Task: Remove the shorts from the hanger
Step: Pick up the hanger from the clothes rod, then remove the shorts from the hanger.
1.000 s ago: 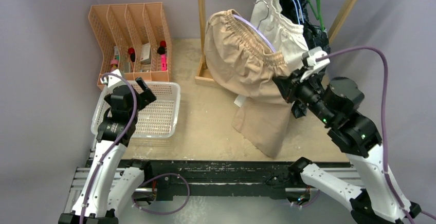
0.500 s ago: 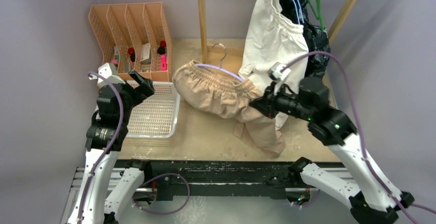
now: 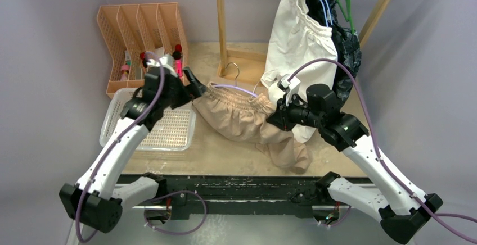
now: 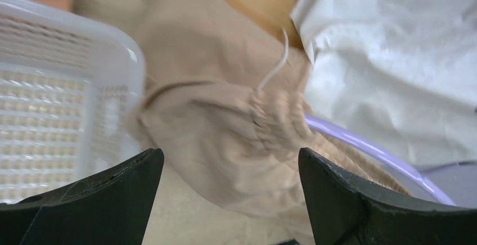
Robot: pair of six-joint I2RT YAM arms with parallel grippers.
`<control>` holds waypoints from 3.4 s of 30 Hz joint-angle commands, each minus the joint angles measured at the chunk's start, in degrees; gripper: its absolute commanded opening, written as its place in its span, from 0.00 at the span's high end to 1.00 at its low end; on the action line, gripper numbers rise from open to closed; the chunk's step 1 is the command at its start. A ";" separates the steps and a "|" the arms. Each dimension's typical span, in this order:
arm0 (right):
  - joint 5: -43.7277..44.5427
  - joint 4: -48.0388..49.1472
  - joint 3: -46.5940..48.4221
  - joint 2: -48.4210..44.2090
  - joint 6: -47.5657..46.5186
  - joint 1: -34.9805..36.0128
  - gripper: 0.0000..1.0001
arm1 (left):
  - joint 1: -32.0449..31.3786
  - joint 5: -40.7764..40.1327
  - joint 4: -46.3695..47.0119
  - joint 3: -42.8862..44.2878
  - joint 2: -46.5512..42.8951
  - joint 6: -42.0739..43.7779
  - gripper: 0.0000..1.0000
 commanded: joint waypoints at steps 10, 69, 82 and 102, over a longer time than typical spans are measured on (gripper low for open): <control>0.36 5.62 0.69 -1.33 -0.24 0.08 1.00 | -7.34 0.25 1.46 7.87 6.66 -3.90 0.18; -0.79 5.22 -1.41 -18.00 0.67 0.04 1.00 | -7.89 -25.25 -2.92 10.16 19.82 4.71 1.00; 0.46 7.31 -3.53 -24.25 1.22 0.11 1.00 | -7.89 -25.83 -2.67 8.70 19.77 4.07 1.00; 9.26 10.99 -6.68 -26.96 3.64 0.04 1.00 | -7.72 -19.81 0.54 7.55 21.83 2.36 1.00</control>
